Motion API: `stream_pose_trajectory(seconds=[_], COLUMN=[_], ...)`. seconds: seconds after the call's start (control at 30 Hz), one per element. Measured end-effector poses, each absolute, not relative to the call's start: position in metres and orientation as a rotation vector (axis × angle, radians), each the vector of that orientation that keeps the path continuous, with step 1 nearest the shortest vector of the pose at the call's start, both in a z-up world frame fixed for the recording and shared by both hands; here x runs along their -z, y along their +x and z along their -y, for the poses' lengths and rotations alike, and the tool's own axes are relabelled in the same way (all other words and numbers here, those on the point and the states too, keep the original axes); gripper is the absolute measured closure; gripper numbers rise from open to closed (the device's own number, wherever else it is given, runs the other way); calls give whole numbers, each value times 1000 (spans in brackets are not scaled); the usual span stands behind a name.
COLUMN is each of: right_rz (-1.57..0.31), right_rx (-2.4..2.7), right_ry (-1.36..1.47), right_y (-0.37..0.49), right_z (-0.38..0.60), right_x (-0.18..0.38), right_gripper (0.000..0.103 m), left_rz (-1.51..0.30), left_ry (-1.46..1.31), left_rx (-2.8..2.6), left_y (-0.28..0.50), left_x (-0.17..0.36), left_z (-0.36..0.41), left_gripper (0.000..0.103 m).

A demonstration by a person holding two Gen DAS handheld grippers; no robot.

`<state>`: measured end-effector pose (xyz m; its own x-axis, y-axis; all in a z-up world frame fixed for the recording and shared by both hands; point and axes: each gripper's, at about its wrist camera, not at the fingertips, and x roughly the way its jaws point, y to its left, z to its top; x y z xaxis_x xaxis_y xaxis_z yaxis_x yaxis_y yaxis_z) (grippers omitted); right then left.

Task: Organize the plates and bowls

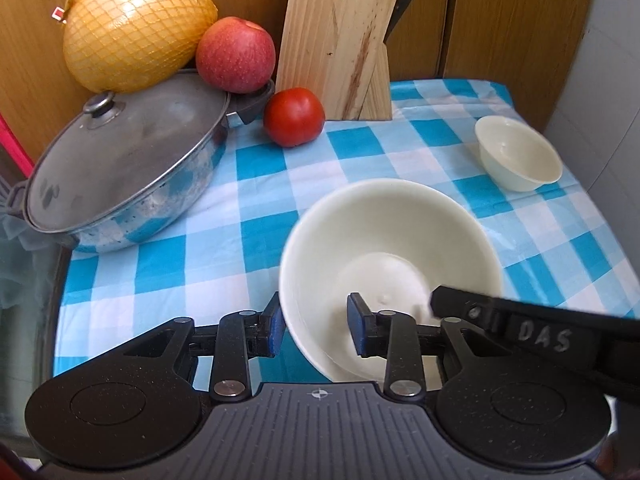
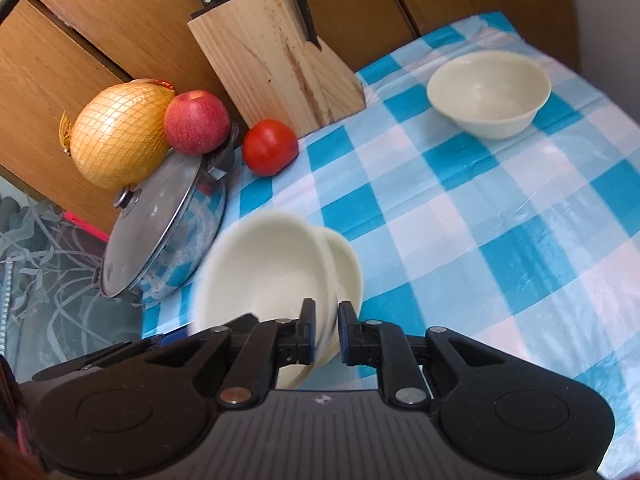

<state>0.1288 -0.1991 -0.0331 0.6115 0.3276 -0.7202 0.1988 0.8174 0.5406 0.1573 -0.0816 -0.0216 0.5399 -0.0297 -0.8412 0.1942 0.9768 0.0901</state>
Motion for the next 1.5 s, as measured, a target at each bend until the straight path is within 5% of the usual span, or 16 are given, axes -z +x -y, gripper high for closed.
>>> stream_pose_trajectory(seconds=[0.37, 1.5], right_rz=[-842, -742], right_rx=[-7, 283], right_ry=[627, 765], right_y=[122, 157], right_z=[228, 372], right_x=[22, 51], right_gripper=[82, 82], left_rz=[-964, -997], left_ry=[179, 92], left_rx=[136, 322], left_y=[161, 247], left_x=[17, 28], left_z=[83, 216], left_gripper=[47, 42])
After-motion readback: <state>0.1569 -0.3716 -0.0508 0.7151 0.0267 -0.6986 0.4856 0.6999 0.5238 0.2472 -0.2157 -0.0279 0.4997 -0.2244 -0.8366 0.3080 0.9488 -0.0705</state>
